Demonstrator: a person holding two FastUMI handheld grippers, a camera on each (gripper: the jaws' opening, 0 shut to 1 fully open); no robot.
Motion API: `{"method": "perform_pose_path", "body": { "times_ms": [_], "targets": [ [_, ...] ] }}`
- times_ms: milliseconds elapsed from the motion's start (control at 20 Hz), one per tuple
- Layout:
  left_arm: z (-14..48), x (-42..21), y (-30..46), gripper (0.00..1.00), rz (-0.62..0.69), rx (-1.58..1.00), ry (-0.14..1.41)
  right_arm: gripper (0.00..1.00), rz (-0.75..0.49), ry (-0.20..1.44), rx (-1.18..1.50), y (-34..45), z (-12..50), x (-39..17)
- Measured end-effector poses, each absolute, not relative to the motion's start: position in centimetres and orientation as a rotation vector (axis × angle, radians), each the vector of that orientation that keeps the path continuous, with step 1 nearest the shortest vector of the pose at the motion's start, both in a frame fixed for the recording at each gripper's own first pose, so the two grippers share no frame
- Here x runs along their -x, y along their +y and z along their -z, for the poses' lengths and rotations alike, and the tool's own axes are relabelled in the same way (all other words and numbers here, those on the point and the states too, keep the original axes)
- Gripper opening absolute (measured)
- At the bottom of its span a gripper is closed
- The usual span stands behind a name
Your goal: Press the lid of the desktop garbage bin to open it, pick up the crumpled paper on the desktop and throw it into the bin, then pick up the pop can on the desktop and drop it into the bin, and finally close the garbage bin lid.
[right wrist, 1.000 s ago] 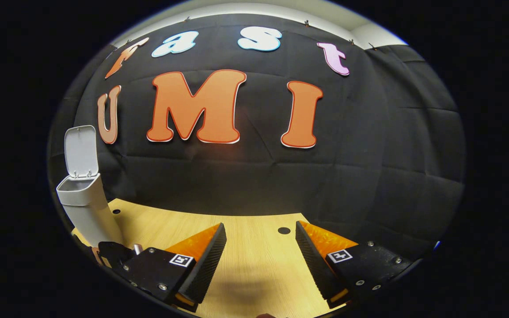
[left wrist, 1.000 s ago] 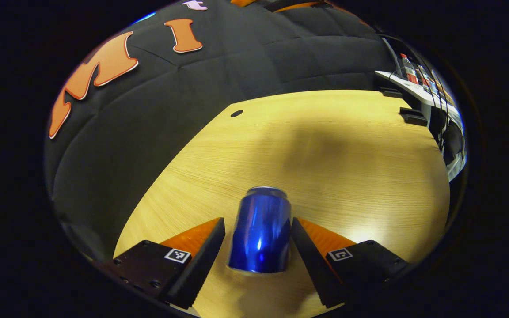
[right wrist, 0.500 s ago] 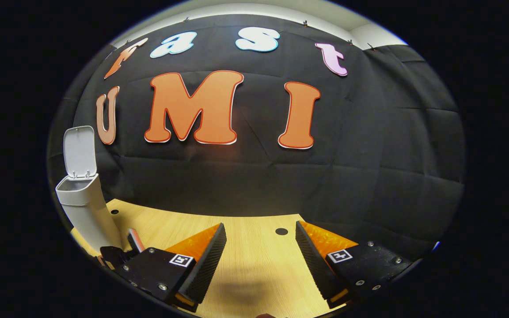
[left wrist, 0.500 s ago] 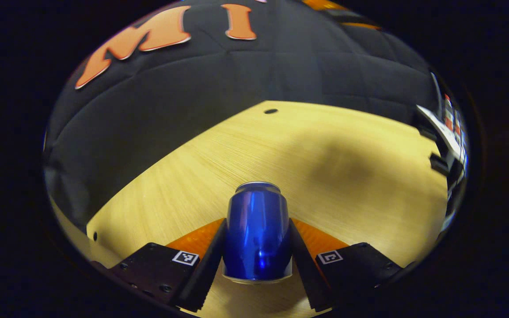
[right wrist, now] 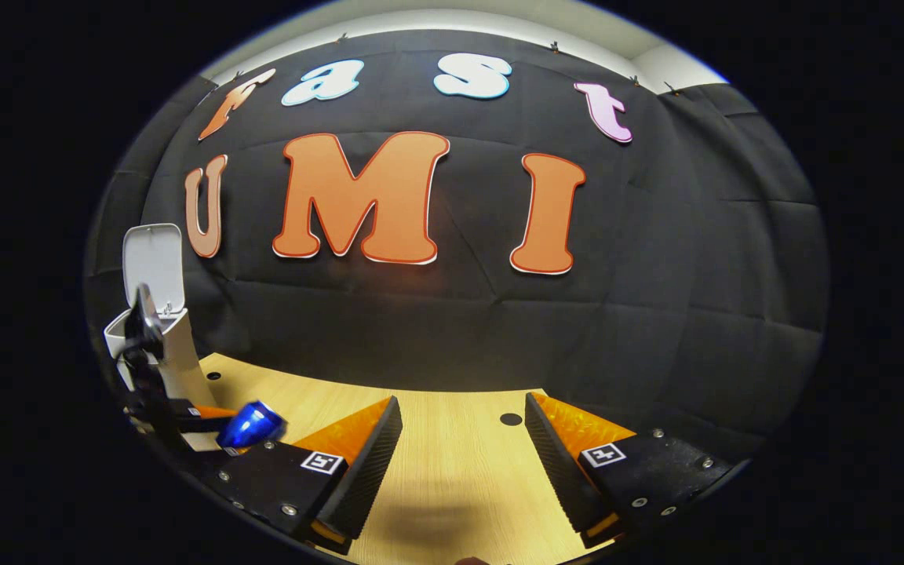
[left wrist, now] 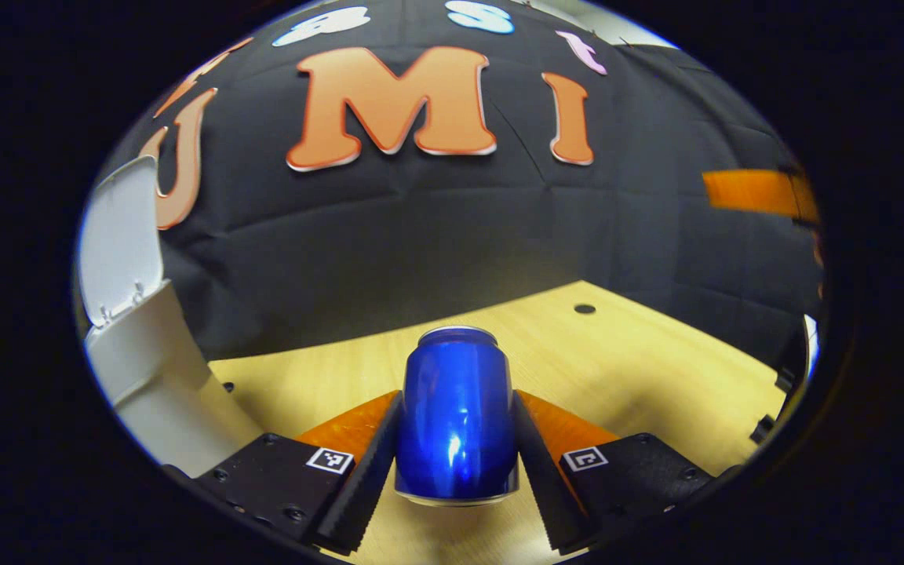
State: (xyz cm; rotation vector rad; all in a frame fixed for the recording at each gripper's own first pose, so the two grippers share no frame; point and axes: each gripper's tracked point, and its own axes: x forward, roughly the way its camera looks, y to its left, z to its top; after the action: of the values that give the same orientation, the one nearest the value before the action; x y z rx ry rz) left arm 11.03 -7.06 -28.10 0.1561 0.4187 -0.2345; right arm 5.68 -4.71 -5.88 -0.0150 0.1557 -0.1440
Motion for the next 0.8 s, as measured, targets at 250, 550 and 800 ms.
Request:
{"method": "perform_pose_path", "body": {
  "times_ms": [250, 550, 800],
  "targets": [
    [24.2, -12.5, -6.1, 0.80, 0.150, -0.084, 0.284, 0.94, 0.131, 0.124, 0.019, -4.4, 4.7, -6.1],
    [17.2, -12.4, -1.6, 0.80, 0.054, -0.052, 0.192, 0.94, 0.086, 0.104, 0.025, -3.1, 3.8, -6.6],
    [12.5, -12.8, 3.7, 0.80, -0.060, -0.076, 0.126, 0.94, 0.061, 0.089, 0.022, -2.1, 3.3, -7.0]
  ]
}}
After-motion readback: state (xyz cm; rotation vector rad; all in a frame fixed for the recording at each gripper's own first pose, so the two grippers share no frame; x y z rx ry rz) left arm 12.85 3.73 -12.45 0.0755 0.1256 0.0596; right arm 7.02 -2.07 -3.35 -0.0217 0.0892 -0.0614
